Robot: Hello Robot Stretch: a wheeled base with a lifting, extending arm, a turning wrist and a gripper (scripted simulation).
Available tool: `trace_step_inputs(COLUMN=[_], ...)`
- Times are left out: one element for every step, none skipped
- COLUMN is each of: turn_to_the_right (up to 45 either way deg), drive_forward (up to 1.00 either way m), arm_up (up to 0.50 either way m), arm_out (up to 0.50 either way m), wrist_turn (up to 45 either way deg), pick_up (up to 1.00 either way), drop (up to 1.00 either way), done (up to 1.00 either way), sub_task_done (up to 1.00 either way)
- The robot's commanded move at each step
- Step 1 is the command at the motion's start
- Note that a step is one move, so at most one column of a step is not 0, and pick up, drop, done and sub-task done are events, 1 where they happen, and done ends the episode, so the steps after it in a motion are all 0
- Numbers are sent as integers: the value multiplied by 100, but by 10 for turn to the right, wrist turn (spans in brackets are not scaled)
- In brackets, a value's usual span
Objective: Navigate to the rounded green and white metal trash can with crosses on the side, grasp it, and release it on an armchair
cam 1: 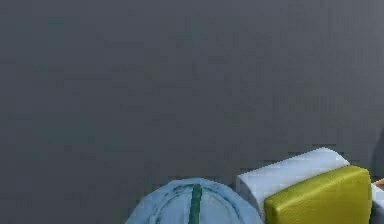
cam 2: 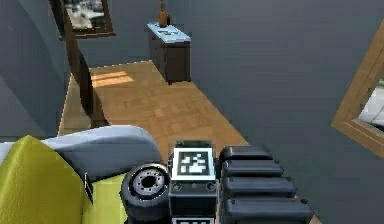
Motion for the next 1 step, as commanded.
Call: trace_step_inputs(turn_to_the_right=[0], drive_forward=[0], arm_up=[0], arm_out=[48], wrist_turn=[0], pick_up=[0], drop=[0], done=[0], sub_task_done=[0])
